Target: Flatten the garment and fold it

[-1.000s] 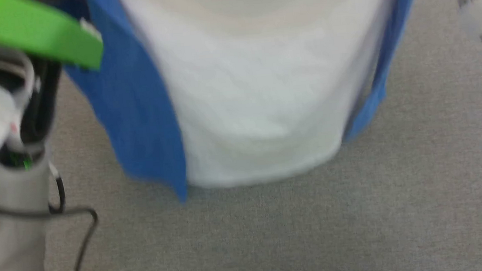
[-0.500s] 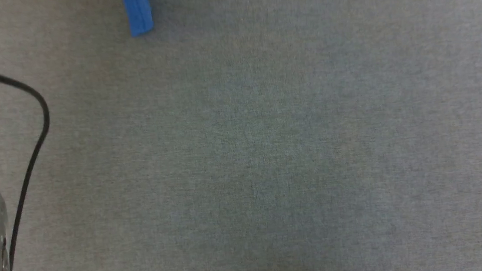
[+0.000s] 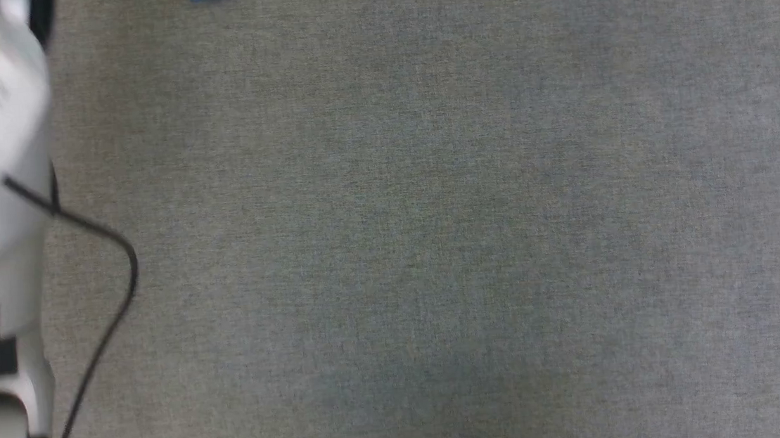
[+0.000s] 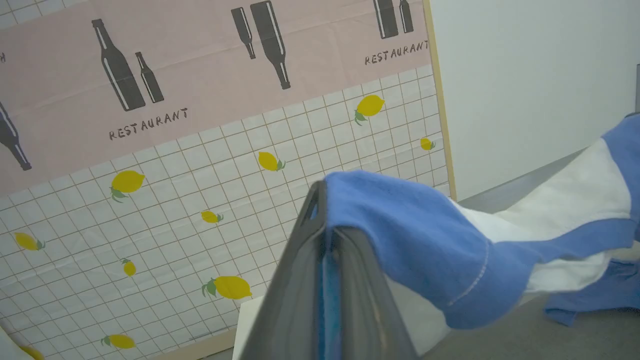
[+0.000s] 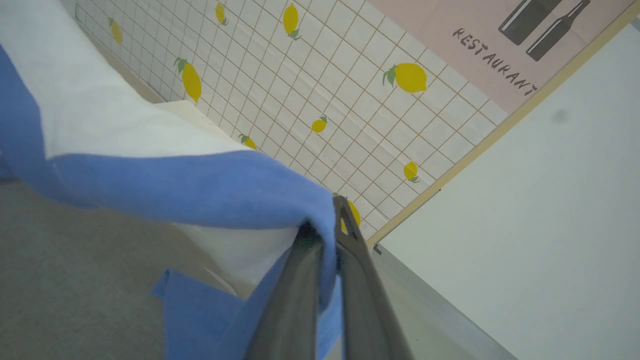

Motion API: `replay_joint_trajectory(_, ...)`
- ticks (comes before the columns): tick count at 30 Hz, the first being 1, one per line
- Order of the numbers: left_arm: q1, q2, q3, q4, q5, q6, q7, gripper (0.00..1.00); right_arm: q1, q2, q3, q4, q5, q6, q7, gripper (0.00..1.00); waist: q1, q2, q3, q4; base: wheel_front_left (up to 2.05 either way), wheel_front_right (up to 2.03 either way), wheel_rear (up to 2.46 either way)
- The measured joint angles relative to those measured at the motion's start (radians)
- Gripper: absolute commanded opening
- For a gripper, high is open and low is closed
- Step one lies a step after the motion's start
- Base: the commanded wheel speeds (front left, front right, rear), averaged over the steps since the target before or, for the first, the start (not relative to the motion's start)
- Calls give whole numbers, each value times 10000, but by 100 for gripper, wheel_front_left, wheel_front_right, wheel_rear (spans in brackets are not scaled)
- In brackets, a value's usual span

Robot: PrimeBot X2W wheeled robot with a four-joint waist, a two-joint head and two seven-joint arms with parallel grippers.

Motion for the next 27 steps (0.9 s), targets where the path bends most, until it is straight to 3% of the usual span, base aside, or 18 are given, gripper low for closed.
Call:
replay_joint_trajectory(5, 2037, 276, -188, -1664, -35, 84, -165, 0, 2266, -698, -280, -2257, 957, 0, 491, 0, -1, 0, -279, -3, 0, 0, 0)
replay_joint_trajectory(11, 4998, 525, -291, -3682, -489, 589, 318, 0, 5956, -984, -1825, -5173, 1409, 0, 1534, 0, -3, 0, -829, -50, 0, 0, 0)
replay_joint_trajectory(19, 8072, 972, -905, -4809, -629, 1005, 1269, 0, 9911, -63, -3344, -7365, 1254, 0, 2038, 0, -3, 0, -1660, -102, 0, 0, 0)
replay_joint_trajectory(27, 9898, 1227, -1818, -4957, -660, 1202, 2713, 0, 12038, 407, -3597, -7864, 1074, 0, 2205, 0, -3, 0, -2477, -177, 0, 0, 0)
